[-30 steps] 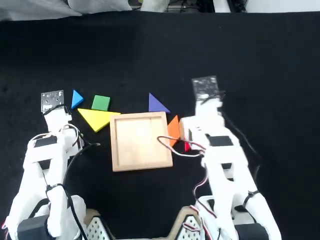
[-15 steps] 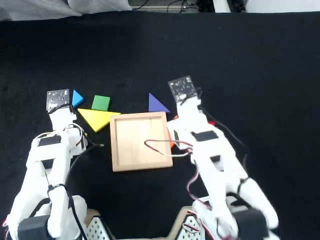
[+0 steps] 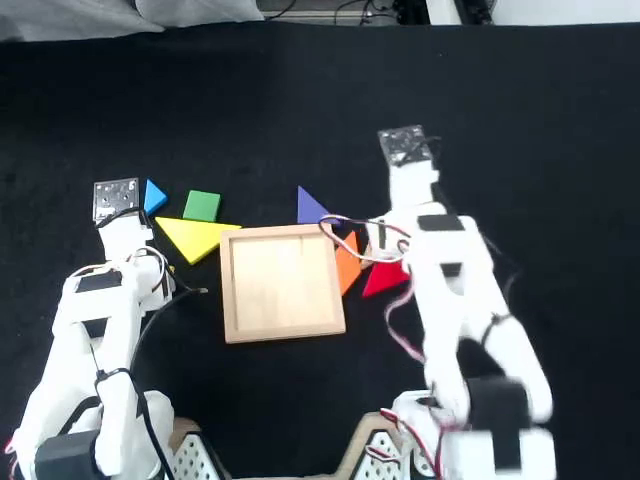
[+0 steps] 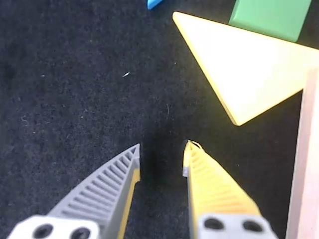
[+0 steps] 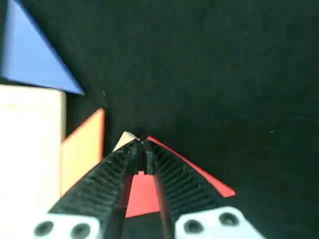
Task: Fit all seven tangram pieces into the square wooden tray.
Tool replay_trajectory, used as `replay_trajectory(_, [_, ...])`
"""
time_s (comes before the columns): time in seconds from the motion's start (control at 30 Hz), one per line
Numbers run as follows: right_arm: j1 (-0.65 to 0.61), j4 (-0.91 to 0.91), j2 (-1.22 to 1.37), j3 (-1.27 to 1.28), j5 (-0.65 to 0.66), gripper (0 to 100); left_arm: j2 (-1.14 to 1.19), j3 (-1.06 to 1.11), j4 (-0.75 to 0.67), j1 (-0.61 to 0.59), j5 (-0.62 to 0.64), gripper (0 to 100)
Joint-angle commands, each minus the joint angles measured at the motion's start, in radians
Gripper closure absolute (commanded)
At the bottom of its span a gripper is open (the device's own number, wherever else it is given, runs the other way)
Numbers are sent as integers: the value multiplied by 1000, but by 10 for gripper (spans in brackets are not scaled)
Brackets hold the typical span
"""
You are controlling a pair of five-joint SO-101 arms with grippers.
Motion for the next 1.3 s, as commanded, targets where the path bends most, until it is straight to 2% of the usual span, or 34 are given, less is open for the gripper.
replay_trajectory(0.0, [11,-54,-237,125,58,987,-28,-15,-14,15,2,851])
replay_trajectory(0.1, [20,-123,-358,249,146,984,-28,-15,-14,16,2,851])
replay_trajectory(0.2, [69,-23,-361,209,147,983,-28,-15,-14,16,2,851])
replay_trajectory(0.3, [94,52,-289,128,150,982,-28,-15,-15,16,2,851])
replay_trajectory(0.6, [110,51,59,-44,157,979,-28,-15,-15,16,2,852])
replay_trajectory(0.7, [107,146,131,-143,265,890,-28,-15,-15,16,2,852])
replay_trajectory(0.8, [126,147,176,-206,347,808,-28,-15,-15,16,2,852])
replay_trajectory(1.03, [153,11,323,-294,377,912,-28,-16,-15,16,2,852])
replay_trajectory(1.13, [170,15,420,-326,399,939,-28,-16,-15,13,2,852])
replay_trajectory(1.27, [190,149,463,-397,502,941,-28,-16,-15,12,2,852])
